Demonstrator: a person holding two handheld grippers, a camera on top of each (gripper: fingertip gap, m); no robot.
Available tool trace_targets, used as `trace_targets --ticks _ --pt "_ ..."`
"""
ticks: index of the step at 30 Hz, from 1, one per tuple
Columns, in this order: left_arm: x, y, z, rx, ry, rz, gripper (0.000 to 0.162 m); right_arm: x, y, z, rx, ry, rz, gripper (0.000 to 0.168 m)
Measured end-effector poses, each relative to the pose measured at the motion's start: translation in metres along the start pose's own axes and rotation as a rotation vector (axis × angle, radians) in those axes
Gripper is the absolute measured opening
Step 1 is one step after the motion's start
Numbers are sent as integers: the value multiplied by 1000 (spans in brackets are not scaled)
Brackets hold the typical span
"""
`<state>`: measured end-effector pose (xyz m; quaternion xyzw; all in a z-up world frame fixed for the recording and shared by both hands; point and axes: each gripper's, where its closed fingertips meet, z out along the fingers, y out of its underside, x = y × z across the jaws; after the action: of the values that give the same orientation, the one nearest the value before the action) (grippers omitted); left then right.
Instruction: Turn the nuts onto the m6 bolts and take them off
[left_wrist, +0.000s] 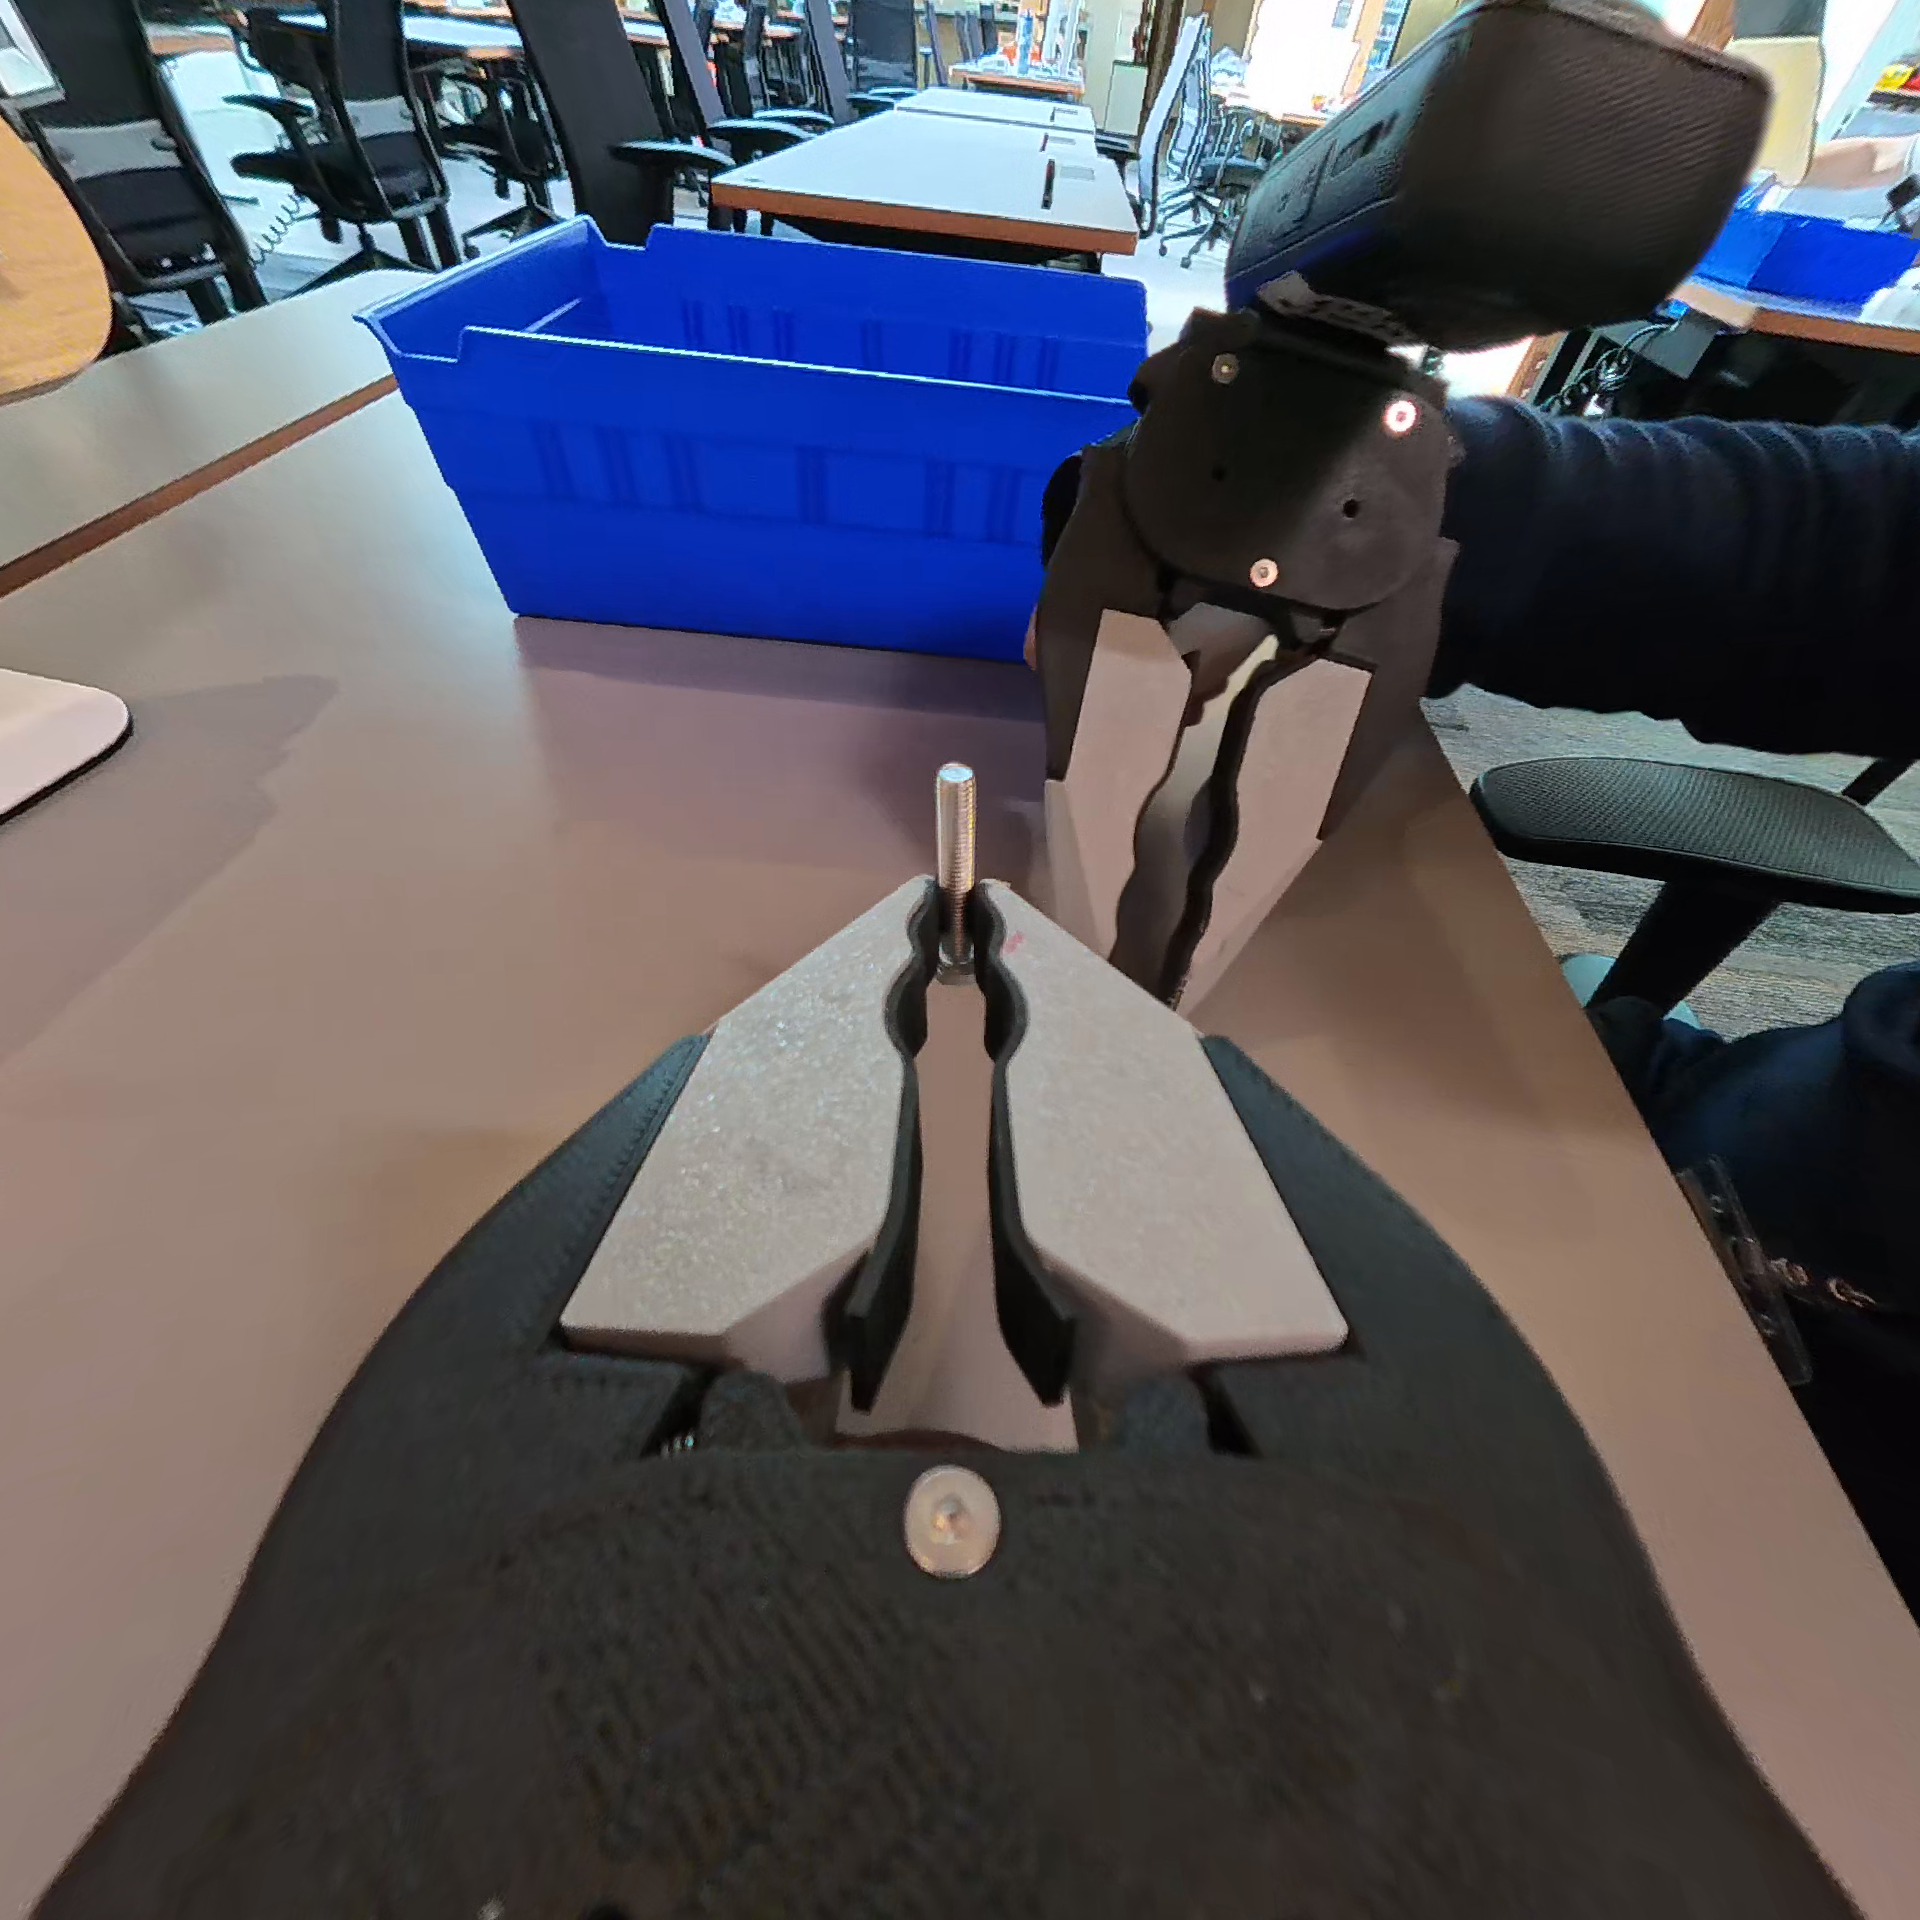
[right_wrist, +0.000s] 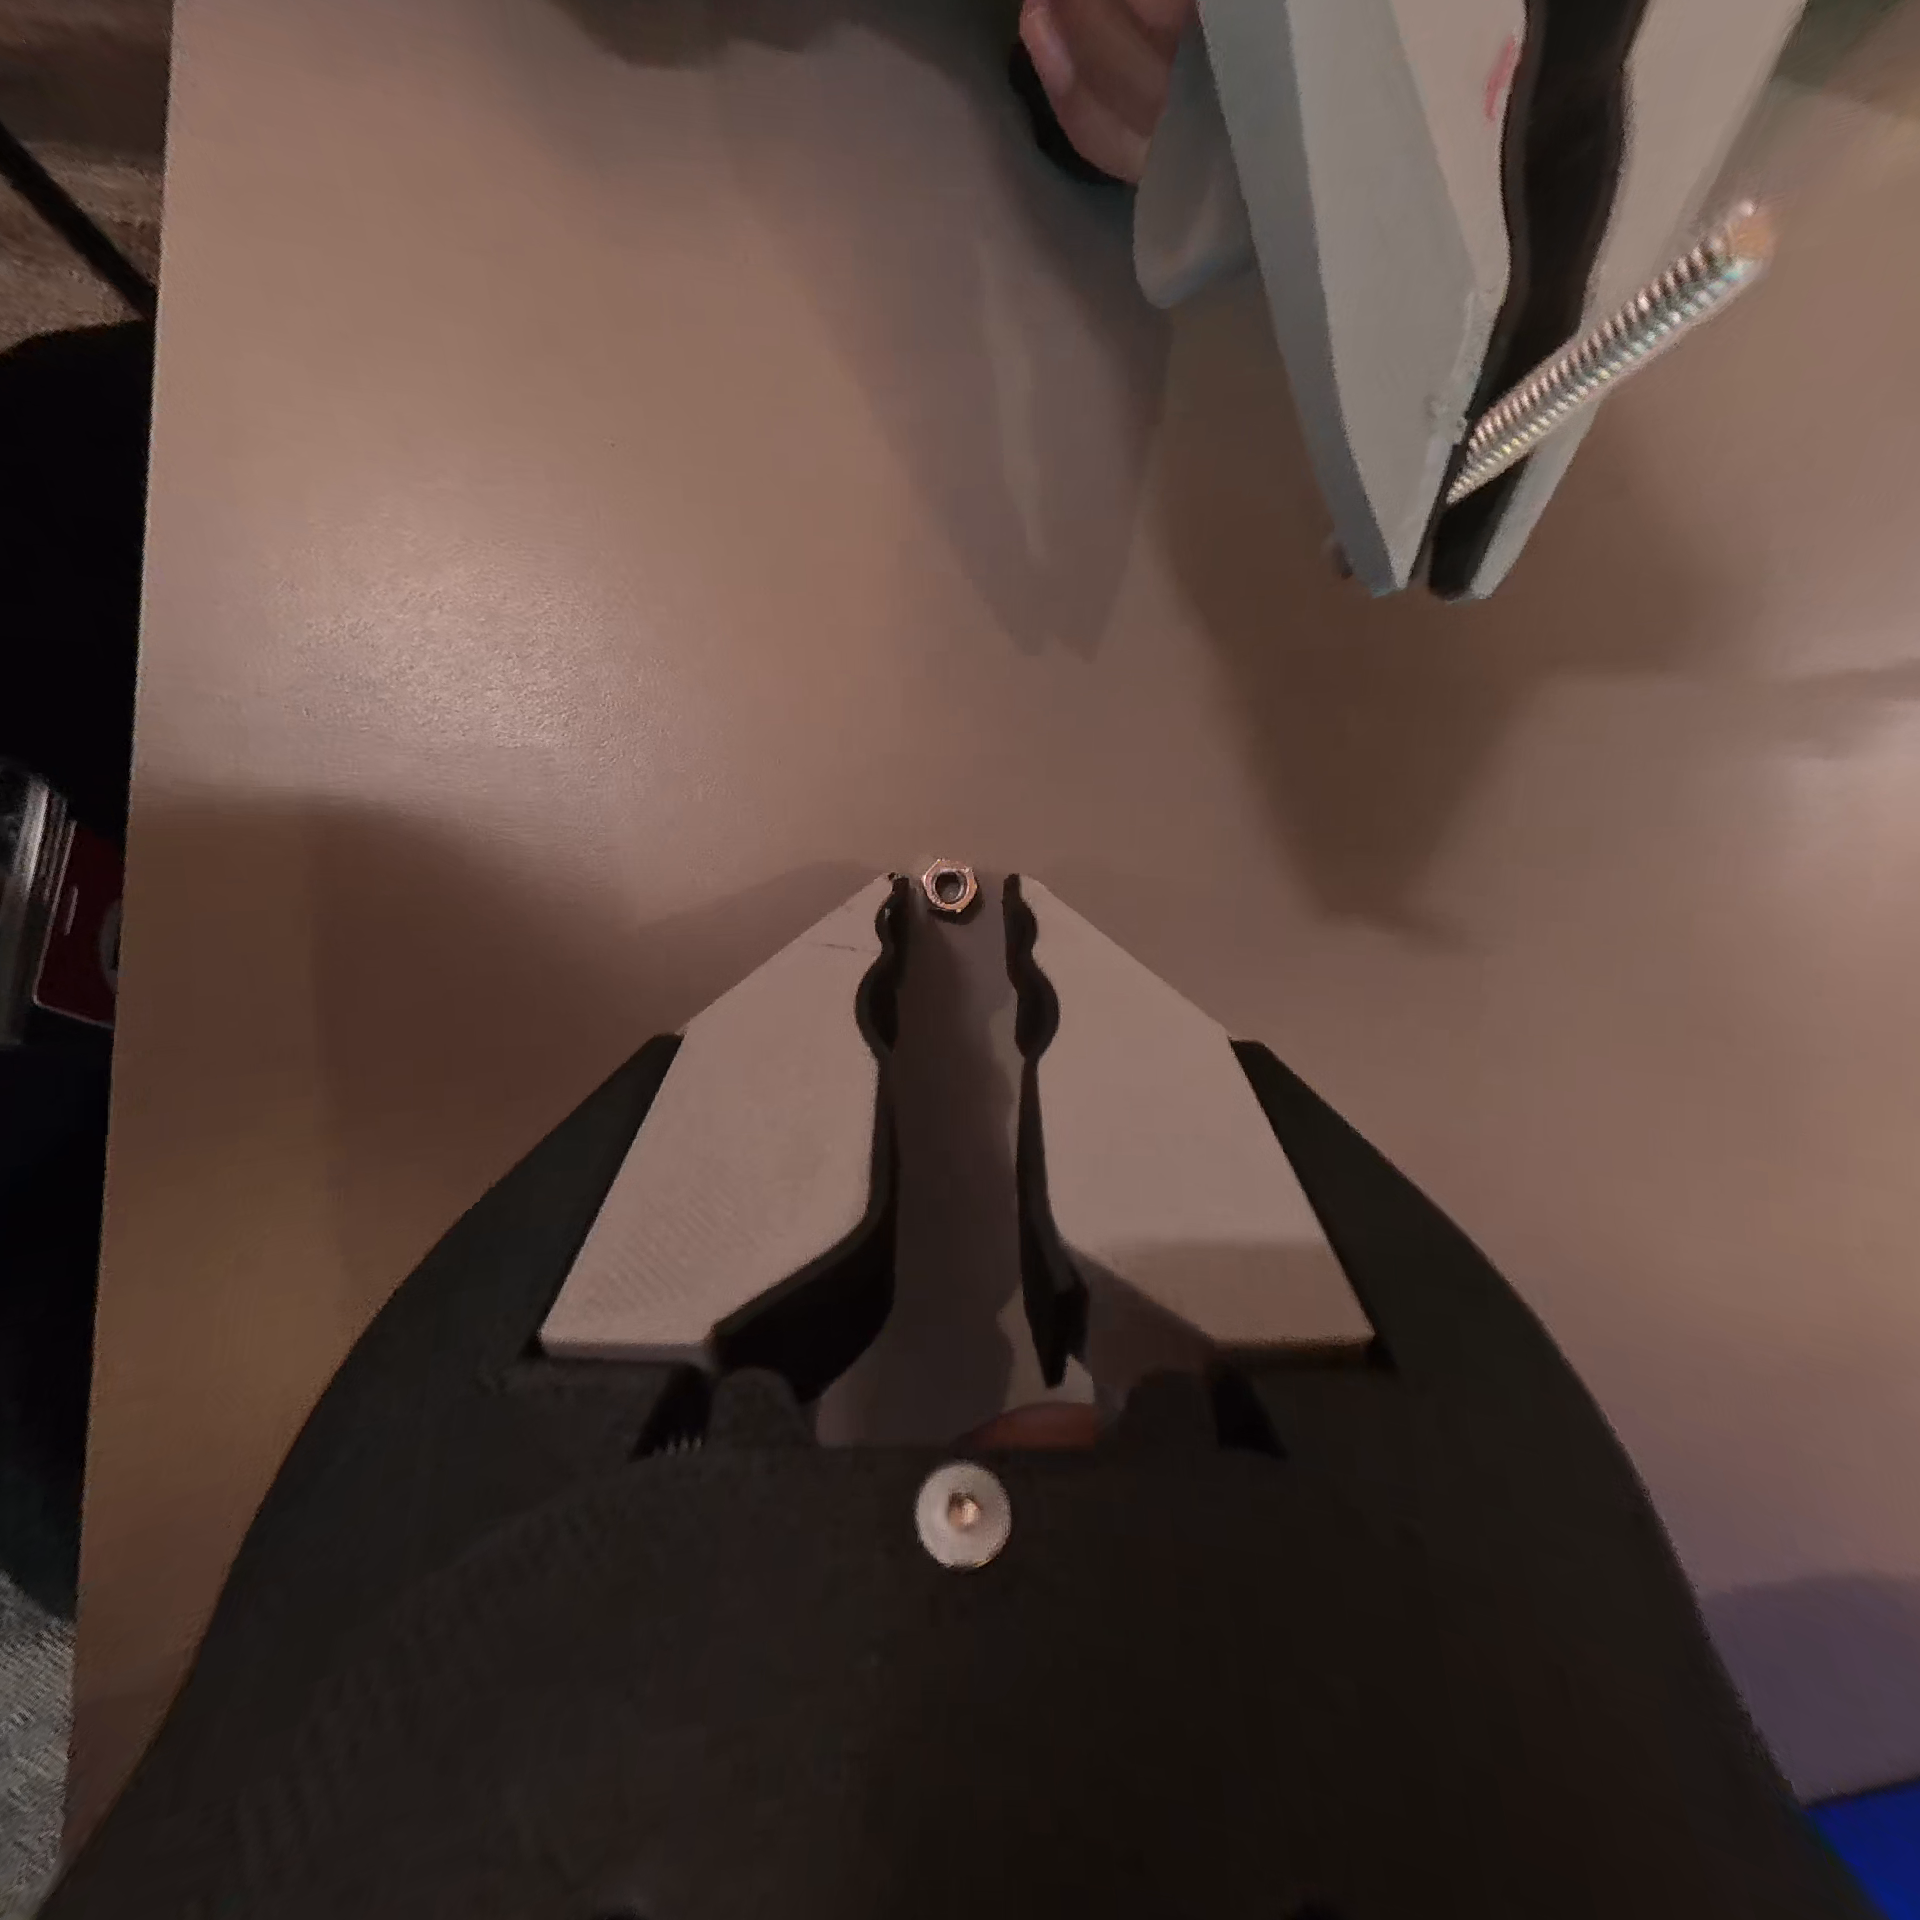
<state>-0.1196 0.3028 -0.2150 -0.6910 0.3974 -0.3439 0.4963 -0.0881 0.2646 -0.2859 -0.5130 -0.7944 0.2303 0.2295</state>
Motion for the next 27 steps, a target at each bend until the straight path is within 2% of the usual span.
trace_targets --ticks 6,12,21,27 --pt "0 0 1 -3 -5 10 3 -4 -4 4 -4 -78 11 7" --pt "1 -2 1 8 -8 19 3 2 -2 1 9 -10 57 7" --pt "5 -1 6 -6 -15 46 3 25 -41 -48 131 138 102 7" --pt "0 1 11 -31 -69 53 3 53 -69 -70 144 139 170 7"
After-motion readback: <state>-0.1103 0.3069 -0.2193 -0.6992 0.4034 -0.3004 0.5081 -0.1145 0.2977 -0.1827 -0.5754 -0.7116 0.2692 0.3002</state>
